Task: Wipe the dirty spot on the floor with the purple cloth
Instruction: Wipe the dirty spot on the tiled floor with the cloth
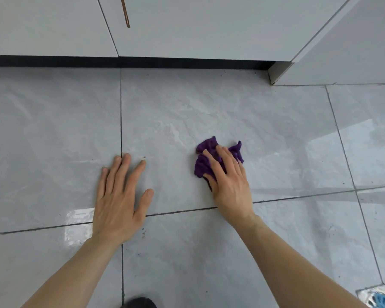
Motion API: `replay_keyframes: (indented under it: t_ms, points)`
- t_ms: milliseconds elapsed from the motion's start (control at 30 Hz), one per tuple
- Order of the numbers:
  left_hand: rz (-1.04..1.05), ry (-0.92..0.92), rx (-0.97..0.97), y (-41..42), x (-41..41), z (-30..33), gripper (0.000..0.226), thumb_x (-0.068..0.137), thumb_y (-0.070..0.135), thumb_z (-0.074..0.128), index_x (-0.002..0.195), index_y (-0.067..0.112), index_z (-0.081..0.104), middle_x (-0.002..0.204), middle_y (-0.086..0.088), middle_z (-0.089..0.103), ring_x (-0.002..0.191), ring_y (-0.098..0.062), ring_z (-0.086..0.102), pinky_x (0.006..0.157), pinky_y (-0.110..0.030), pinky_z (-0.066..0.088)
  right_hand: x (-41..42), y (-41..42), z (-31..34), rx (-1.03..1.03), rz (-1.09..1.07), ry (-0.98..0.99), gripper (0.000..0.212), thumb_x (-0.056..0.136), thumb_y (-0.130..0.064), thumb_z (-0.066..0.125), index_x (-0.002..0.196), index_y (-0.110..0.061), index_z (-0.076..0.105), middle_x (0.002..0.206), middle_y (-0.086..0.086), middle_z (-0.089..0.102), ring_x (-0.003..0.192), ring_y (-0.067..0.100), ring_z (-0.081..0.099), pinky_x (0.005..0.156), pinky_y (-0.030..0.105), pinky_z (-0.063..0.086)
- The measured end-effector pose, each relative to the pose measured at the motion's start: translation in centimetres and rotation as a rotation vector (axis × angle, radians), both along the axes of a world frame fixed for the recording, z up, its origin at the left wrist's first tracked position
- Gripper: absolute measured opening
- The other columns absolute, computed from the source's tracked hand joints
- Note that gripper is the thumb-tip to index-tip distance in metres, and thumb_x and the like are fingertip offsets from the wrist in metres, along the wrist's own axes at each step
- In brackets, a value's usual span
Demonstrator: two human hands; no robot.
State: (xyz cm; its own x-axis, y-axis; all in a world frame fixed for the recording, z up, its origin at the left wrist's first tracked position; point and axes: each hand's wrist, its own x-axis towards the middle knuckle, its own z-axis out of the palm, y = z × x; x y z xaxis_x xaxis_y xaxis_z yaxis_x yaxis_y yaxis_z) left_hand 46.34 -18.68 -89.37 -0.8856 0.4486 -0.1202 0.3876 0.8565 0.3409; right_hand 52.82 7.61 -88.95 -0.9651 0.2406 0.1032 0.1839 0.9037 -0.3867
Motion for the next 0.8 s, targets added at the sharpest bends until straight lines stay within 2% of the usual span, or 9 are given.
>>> replay_keyframes:
  t_ms: [100,200,333,400,500,633,733,800]
  points:
    - [0.018,-0.02,0.028,0.1,-0.1,0.2,0.068,0.102,0.055,0.024,0.162,0.025,0.023,0.174,-0.004,0.012,0.162,-0.019,0.001,0.131,-0.048,0.004,-0.5,0.8,0.3,0.032,-0.052,0.05,0.046,0.098,-0.018,0.067,0.143,-0.018,0.057,0.142,0.016,0.057,0.132,0.034,0.053,0.103,0.05,0.048]
    - [0.068,-0.049,0.101,0.5,-0.1,0.5,0.066,0.102,0.054,0.024,0.161,0.026,0.025,0.173,-0.003,0.018,0.162,-0.018,0.004,0.131,-0.046,0.003,-1.1,1.1,1.3,-0.049,-0.163,0.109,0.048,0.091,-0.013,0.076,0.137,-0.018,0.062,0.131,0.012,0.061,0.113,0.031,0.057,0.093,0.049,0.054]
    - [0.147,-0.032,0.185,1.4,-0.3,1.6,0.061,0.102,0.049,0.029,0.156,0.022,0.035,0.166,-0.006,0.034,0.158,-0.023,0.021,0.131,-0.044,0.006,-1.1,-0.3,4.0,-0.238,-0.23,0.141,0.052,0.083,-0.013,0.084,0.129,-0.021,0.062,0.121,0.002,0.057,0.099,0.022,0.062,0.08,0.035,0.056]
    - [0.151,-0.022,0.213,1.8,-0.4,2.4,0.059,0.101,0.047,0.032,0.154,0.021,0.038,0.162,-0.006,0.039,0.155,-0.024,0.027,0.13,-0.044,0.01,-0.7,-1.4,5.2,-0.353,-0.277,0.126,0.053,0.08,-0.015,0.085,0.126,-0.025,0.06,0.12,-0.003,0.054,0.095,0.012,0.061,0.079,0.028,0.054]
    - [0.101,-0.052,0.255,2.2,-0.4,3.9,0.059,0.098,0.045,0.04,0.152,0.023,0.039,0.159,-0.002,0.042,0.15,-0.022,0.034,0.126,-0.037,0.018,0.0,-3.3,5.9,-0.495,-0.298,0.063,0.056,0.076,-0.012,0.084,0.121,-0.026,0.053,0.117,-0.006,0.053,0.093,0.007,0.058,0.079,0.029,0.054]
    - [-0.08,-0.101,0.254,2.7,0.4,5.6,0.071,0.087,0.04,0.054,0.154,0.032,0.035,0.159,0.008,0.041,0.147,-0.013,0.035,0.12,-0.022,0.018,0.5,-5.5,5.8,-0.558,-0.2,-0.005,0.056,0.07,-0.006,0.079,0.114,-0.023,0.048,0.109,-0.005,0.054,0.092,0.015,0.058,0.074,0.032,0.052]
    - [-0.159,-0.105,0.222,2.3,0.9,6.1,0.073,0.084,0.033,0.056,0.154,0.035,0.035,0.157,0.011,0.043,0.147,-0.012,0.037,0.121,-0.022,0.018,1.3,-7.3,5.9,-0.517,-0.032,-0.024,0.052,0.072,-0.006,0.074,0.118,-0.017,0.052,0.11,-0.004,0.053,0.093,0.019,0.055,0.074,0.035,0.052]
    - [-0.126,-0.113,0.24,1.5,1.2,6.2,0.07,0.084,0.026,0.05,0.152,0.033,0.039,0.155,0.01,0.046,0.146,-0.013,0.039,0.122,-0.026,0.022,2.0,-8.7,5.7,-0.473,0.094,-0.046,0.053,0.076,-0.007,0.07,0.125,-0.017,0.054,0.116,-0.002,0.054,0.1,0.02,0.053,0.078,0.035,0.052]
